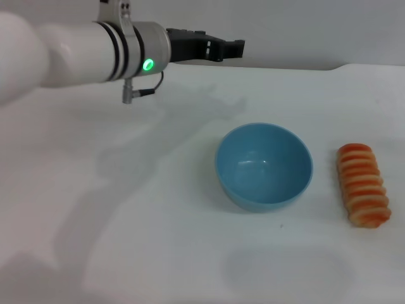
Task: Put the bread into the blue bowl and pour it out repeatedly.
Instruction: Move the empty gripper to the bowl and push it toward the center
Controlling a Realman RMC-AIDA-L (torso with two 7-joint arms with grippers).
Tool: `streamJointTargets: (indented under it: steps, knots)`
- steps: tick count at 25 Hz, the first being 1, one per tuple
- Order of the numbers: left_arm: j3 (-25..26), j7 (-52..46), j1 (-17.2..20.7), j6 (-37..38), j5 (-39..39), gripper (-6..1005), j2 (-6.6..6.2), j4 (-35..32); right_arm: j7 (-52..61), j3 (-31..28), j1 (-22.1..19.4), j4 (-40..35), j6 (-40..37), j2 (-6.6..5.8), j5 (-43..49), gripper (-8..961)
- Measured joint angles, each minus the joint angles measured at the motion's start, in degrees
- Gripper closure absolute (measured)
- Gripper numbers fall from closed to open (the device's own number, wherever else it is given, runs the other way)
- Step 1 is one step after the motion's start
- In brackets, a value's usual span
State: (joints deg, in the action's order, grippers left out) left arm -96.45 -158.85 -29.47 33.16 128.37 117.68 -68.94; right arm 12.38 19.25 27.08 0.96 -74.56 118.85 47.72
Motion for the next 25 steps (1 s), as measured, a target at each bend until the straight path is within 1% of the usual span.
streamJointTargets:
  steps: [4, 9, 11, 15, 19, 22, 25]
  knots:
    - [5.0, 2.4, -1.3, 9.0, -0.1, 184, 0.09, -1.7, 0.0, 0.0, -0.3, 0.2, 0.0, 0.08, 0.0, 137]
    - [10.8, 5.1, -4.6, 18.7, -0.1, 184, 0.06, -1.6, 0.0, 0.0, -0.8, 0.4, -0.3, 0.25, 0.0, 137]
    - [11.5, 5.5, -5.6, 20.8, -0.1, 184, 0.12, -0.9, 0.0, 0.0, -1.0, 0.5, -0.3, 0.25, 0.0, 137]
    - [11.7, 5.6, -6.6, 22.3, 0.4, 184, 0.08, 0.4, 0.0, 0.0, -1.1, 0.5, -0.3, 0.29, 0.0, 137]
    - [14.1, 5.6, -7.7, 26.1, 0.6, 183, -0.04, 1.5, 0.0, 0.0, -1.1, 0.6, -0.3, 0.33, 0.0, 137]
    - [14.3, 5.5, -7.9, 28.3, 1.0, 183, -0.04, 2.4, 0.0, 0.0, -1.1, 0.6, -0.3, 0.33, 0.0, 137]
    - [14.2, 5.1, -8.5, 30.9, 1.5, 183, -0.05, 4.7, 0.0, 0.0, -1.1, 0.6, -0.1, 0.33, 0.0, 137]
